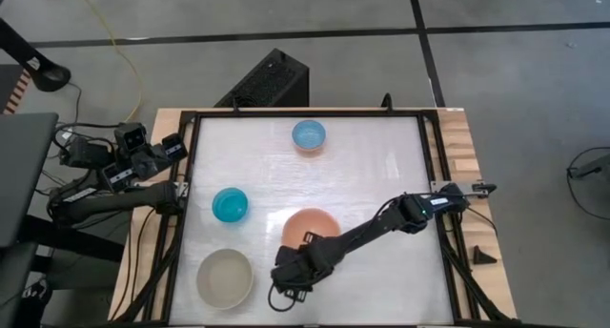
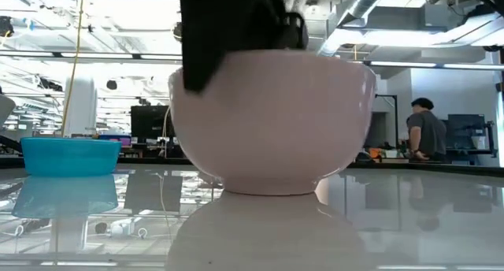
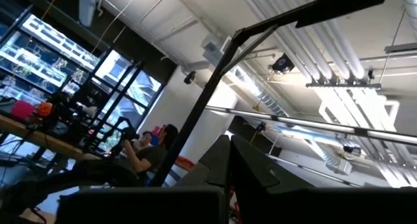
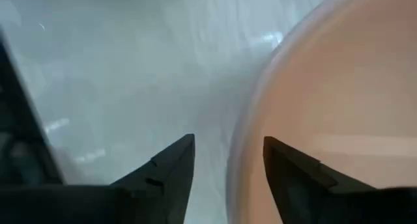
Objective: Nest bowls inside each other
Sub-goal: Stack the orange bowl on top of the white bowl, then stack the gray bowl on top of the orange bowl
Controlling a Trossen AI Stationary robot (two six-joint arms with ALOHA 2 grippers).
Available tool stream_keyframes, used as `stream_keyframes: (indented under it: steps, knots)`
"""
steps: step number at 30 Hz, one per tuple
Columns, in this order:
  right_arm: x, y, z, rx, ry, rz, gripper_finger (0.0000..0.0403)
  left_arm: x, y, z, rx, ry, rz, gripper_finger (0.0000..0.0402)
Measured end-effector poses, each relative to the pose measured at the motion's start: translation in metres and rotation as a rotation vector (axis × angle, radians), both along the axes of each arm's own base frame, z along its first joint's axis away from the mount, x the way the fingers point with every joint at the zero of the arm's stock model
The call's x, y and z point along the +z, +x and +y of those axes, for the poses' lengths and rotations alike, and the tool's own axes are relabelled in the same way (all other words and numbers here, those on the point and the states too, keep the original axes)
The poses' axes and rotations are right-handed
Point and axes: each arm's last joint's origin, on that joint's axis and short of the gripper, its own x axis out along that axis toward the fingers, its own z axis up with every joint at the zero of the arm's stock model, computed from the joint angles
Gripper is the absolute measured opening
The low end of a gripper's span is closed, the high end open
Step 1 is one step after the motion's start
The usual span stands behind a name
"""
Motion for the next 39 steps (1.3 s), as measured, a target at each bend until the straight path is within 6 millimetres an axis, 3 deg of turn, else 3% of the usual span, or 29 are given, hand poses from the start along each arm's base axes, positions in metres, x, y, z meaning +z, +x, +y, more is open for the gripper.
stream_keyframes:
  steps: [10, 14, 19, 25, 28, 33, 39]
  knots:
    - [0.052, -0.014, -0.011, -0.067, -0.052, -0.157, 0.0224, 0.0, 0.0, 0.0, -0.004, 0.001, 0.002, 0.0]
    - [0.083, -0.025, -0.014, -0.132, -0.074, -0.28, 0.0224, -0.007, 0.004, -0.002, -0.144, 0.001, 0.13, 0.0]
    - [0.129, -0.058, -0.017, -0.255, -0.244, -0.449, 0.0222, -0.026, 0.012, -0.006, -0.354, -0.037, 0.397, 0.0004]
    - [0.162, -0.116, -0.029, -0.439, -0.401, -0.48, 0.0214, -0.038, 0.02, -0.009, -0.384, -0.005, 0.504, 0.0036]
    - [0.174, -0.138, -0.025, -0.464, -0.423, -0.565, 0.0213, -0.05, 0.028, -0.01, -0.348, 0.008, 0.599, 0.0057]
    - [0.172, -0.172, -0.026, -0.51, -0.388, -0.604, 0.0212, -0.077, 0.057, -0.017, -0.375, 0.033, 0.75, 0.0087]
    - [0.135, -0.217, -0.022, -0.606, -0.3, -0.667, 0.0212, -0.104, 0.088, -0.04, -0.465, 0.101, 0.874, 0.0096]
